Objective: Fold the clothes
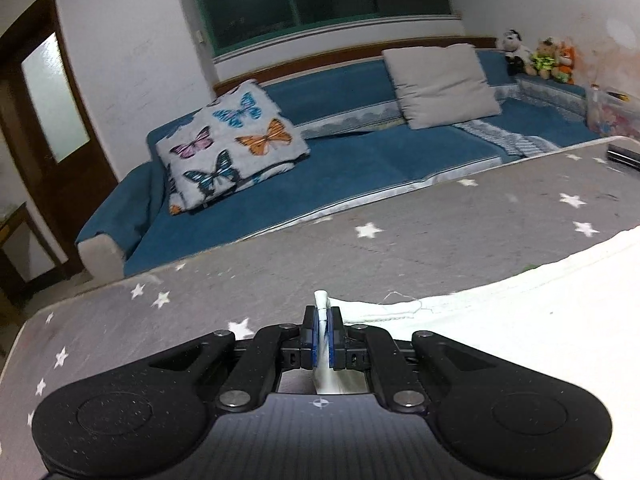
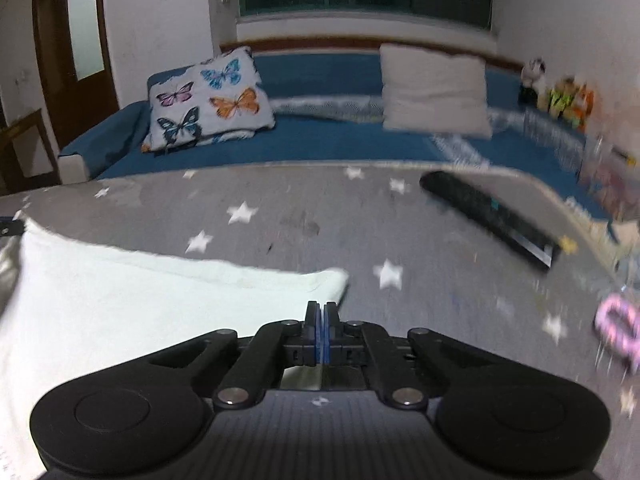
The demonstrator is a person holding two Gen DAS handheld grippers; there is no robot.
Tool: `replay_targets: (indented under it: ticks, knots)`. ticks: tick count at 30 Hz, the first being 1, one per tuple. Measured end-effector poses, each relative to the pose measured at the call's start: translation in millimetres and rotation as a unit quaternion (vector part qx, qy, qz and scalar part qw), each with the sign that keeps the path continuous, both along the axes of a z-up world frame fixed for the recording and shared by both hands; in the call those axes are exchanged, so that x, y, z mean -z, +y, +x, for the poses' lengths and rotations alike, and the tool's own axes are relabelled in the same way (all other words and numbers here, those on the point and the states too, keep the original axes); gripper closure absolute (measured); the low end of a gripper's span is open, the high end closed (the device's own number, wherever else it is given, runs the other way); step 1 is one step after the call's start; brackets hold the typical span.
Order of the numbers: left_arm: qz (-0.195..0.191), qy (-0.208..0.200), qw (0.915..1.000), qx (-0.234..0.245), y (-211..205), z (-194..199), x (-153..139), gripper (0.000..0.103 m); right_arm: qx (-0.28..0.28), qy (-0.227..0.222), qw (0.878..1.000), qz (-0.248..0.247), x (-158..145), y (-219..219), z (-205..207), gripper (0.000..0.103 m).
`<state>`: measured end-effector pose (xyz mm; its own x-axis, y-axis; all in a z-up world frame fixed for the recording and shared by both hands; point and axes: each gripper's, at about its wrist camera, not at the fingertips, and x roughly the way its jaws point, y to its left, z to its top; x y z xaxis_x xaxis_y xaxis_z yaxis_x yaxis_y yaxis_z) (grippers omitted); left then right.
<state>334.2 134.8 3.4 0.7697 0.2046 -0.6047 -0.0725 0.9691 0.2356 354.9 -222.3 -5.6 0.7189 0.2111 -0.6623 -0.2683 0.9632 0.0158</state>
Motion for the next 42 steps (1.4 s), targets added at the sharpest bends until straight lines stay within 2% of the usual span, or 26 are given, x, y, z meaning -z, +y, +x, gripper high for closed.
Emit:
replay_targets:
  ticks: [4, 7, 9, 12, 13, 15, 17, 21, 24, 29, 35, 38, 42]
  knots:
    - [-0.016, 0.01, 0.9998, -0.011, 11, -22, -5, 0.084, 0.001, 0.018, 1.0, -0.008, 4, 4, 15, 0.096]
    - [-0.029, 0.017, 0.9992, -0.019, 20, -39, -9, 0.068, -0.017, 0.016, 1.0, -0.012, -6, 3, 5, 0.093]
    - [-0.038, 0.022, 0.9988, -0.024, 25, -51, -12, 0.056, -0.033, 0.015, 0.999, -0.018, -13, 4, -5, 0.074]
    - [-0.05, 0.029, 0.9978, -0.032, 33, -68, -16, 0.049, -0.066, 0.016, 0.997, -0.029, -26, 9, -25, 0.063]
    - [-0.05, 0.032, 0.9978, -0.03, 33, -80, -16, 0.048, -0.075, 0.018, 0.997, -0.029, -29, 11, -31, 0.061]
    - [-0.049, 0.039, 0.9979, -0.019, 30, -105, -16, 0.047, -0.096, 0.025, 0.995, -0.028, -36, 15, -47, 0.051]
    - [-0.046, 0.044, 0.9979, -0.01, 27, -133, -15, 0.047, -0.114, 0.03, 0.993, -0.032, -38, 17, -63, 0.05]
    - [-0.062, 0.045, 0.997, -0.002, 26, -186, -17, 0.047, -0.147, 0.044, 0.987, -0.046, -36, 20, -100, 0.046]
    - [-0.057, 0.041, 0.9975, -0.005, 25, -217, -15, 0.047, -0.167, 0.055, 0.983, -0.052, -33, 20, -131, 0.044]
    - [-0.052, 0.049, 0.9974, -0.013, 26, -243, -5, 0.049, -0.18, 0.057, 0.98, -0.057, -28, 14, -173, 0.042]
    - [-0.088, 0.044, 0.9948, -0.024, 30, -256, 1, 0.088, -0.186, 0.045, 0.98, -0.058, -24, 14, -210, 0.039]
    - [-0.086, 0.04, 0.9949, -0.034, 26, -265, 1, 0.093, -0.187, 0.039, 0.98, -0.063, -22, 13, -222, 0.036]
    - [-0.086, 0.028, 0.9945, -0.052, 27, -288, -4, 0.093, -0.177, 0.038, 0.981, -0.067, -17, 8, -234, 0.035]
